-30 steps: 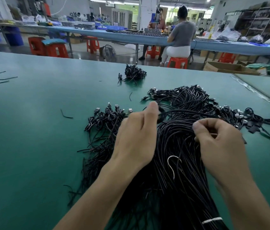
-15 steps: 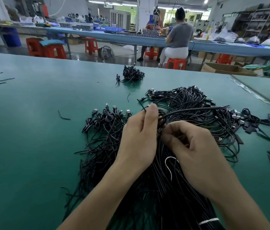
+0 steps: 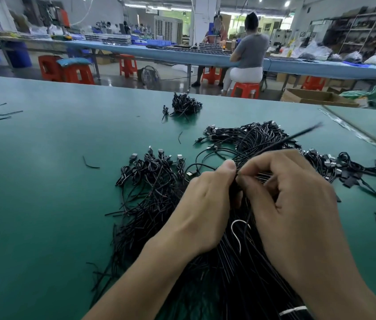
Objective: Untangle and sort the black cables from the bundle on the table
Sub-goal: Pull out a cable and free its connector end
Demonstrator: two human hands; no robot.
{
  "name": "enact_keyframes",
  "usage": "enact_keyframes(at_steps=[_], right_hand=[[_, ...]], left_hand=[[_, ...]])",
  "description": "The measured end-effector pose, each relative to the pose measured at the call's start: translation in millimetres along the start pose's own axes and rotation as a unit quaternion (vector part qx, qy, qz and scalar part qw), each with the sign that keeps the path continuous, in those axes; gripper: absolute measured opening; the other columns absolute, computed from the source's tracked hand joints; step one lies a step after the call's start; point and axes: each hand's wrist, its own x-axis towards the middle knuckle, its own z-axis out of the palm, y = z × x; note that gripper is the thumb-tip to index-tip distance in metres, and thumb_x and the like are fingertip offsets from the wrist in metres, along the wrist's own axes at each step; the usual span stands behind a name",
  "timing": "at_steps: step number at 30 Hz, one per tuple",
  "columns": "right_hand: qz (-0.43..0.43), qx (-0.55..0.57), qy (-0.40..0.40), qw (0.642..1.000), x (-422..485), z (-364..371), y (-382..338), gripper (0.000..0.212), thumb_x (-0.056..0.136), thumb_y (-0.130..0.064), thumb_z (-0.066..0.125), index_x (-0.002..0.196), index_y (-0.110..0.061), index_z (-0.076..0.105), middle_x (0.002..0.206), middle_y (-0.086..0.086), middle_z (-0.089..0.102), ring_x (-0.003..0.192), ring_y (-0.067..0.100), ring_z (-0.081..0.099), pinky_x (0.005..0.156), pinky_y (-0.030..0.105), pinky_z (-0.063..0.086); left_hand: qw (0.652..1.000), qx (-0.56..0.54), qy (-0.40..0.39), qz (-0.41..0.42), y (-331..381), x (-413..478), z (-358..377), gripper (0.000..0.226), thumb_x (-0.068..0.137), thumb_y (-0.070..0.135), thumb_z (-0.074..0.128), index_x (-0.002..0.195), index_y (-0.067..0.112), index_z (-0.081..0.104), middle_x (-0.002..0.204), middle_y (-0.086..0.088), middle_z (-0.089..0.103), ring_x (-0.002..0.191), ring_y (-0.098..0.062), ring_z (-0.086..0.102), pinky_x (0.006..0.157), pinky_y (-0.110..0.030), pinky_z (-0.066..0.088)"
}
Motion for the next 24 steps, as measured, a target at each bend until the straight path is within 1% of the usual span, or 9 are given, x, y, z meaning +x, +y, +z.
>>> enact_keyframes(at_steps=[3, 6, 7, 9, 12, 17, 19, 21, 24], right_hand=[[0.036, -0.002, -0.008, 0.999, 0, -6, 5, 0.018, 0.077, -0.017, 0.08, 0.073, -0.031, 0.07, 0.066, -0.016, 0.062, 0.064, 0.0, 0.06, 0.059, 0.002, 0.037], [0.051, -0.028, -0.042, 0.997, 1, -9, 10, 0.016, 0.076, -0.023, 0.079, 0.073, -0.035, 0.07, 0.07, -0.016, 0.063, 0.065, 0.002, 0.059, 0.063, 0.008, 0.043], [0.056, -0.034, -0.062, 0.996, 0, -9, 10, 0.015, 0.077, -0.025, 0.078, 0.076, -0.037, 0.069, 0.072, -0.015, 0.064, 0.063, 0.003, 0.058, 0.066, 0.019, 0.049], [0.065, -0.046, -0.092, 0.993, -1, -8, 9, 0.015, 0.078, -0.028, 0.076, 0.081, -0.039, 0.067, 0.067, -0.014, 0.063, 0.062, 0.005, 0.059, 0.066, 0.032, 0.053], [0.066, -0.048, -0.109, 0.991, -2, -6, 5, 0.016, 0.081, -0.027, 0.075, 0.085, -0.041, 0.068, 0.058, -0.018, 0.06, 0.059, 0.003, 0.06, 0.066, 0.032, 0.054], [0.034, -0.07, -0.13, 0.988, -2, -4, 8, 0.036, 0.085, -0.029, 0.069, 0.117, -0.045, 0.064, 0.121, -0.029, 0.053, 0.066, -0.007, 0.045, 0.079, 0.031, 0.048], [0.047, -0.093, -0.158, 0.982, -1, -6, 13, 0.047, 0.086, -0.037, 0.065, 0.132, -0.042, 0.056, 0.13, -0.028, 0.05, 0.071, -0.003, 0.042, 0.087, 0.034, 0.048], [0.065, -0.107, -0.18, 0.976, -1, -8, 15, 0.046, 0.084, -0.042, 0.065, 0.13, -0.041, 0.058, 0.116, -0.025, 0.059, 0.076, 0.002, 0.044, 0.087, 0.034, 0.048], [0.07, -0.097, -0.166, 0.979, -1, -9, 16, 0.027, 0.077, -0.035, 0.075, 0.101, -0.043, 0.068, 0.078, -0.022, 0.06, 0.07, 0.0, 0.052, 0.072, 0.032, 0.049]], left_hand=[[0.986, 0.12, -0.107, -0.048, 2, 6, 0, 0.034, 0.096, 0.027, 0.037, 0.064, 0.014, 0.038, 0.059, 0.004, 0.04, 0.053, -0.013, 0.034, 0.057, -0.031, 0.031], [0.986, 0.072, -0.15, 0.02, -2, -1, -2, 0.011, 0.081, 0.024, 0.053, 0.076, 0.014, 0.056, 0.065, 0.001, 0.058, 0.063, -0.022, 0.054, 0.057, -0.035, 0.045], [0.981, 0.107, -0.156, 0.03, -2, -4, -2, 0.004, 0.081, 0.023, 0.058, 0.079, 0.019, 0.059, 0.067, 0.004, 0.061, 0.064, -0.015, 0.056, 0.06, -0.033, 0.048], [0.971, 0.185, -0.149, 0.04, -5, -6, -2, 0.012, 0.083, 0.02, 0.063, 0.076, 0.027, 0.056, 0.064, 0.011, 0.058, 0.059, -0.003, 0.051, 0.056, -0.022, 0.044], [0.967, 0.21, -0.145, 0.014, -6, -3, -3, 0.011, 0.085, 0.014, 0.057, 0.083, 0.022, 0.063, 0.078, 0.001, 0.067, 0.072, -0.012, 0.061, 0.064, -0.03, 0.049], [0.96, 0.24, -0.14, -0.031, -9, -5, -4, 0.014, 0.09, 0.02, 0.055, 0.077, 0.019, 0.05, 0.066, 0.005, 0.052, 0.055, -0.009, 0.043, 0.051, -0.027, 0.037], [0.959, 0.248, -0.133, -0.022, -11, -5, -5, 0.018, 0.091, 0.021, 0.056, 0.077, 0.017, 0.047, 0.066, 0.002, 0.051, 0.057, -0.016, 0.045, 0.054, -0.032, 0.037], [0.951, 0.282, -0.128, -0.003, -12, -5, -5, 0.016, 0.092, 0.023, 0.055, 0.08, 0.017, 0.047, 0.072, -0.003, 0.055, 0.068, -0.028, 0.052, 0.059, -0.038, 0.043], [0.932, 0.341, -0.127, 0.002, -10, -7, -3, 0.007, 0.094, 0.027, 0.05, 0.093, 0.02, 0.05, 0.083, -0.004, 0.06, 0.077, -0.032, 0.055, 0.066, -0.041, 0.046]])
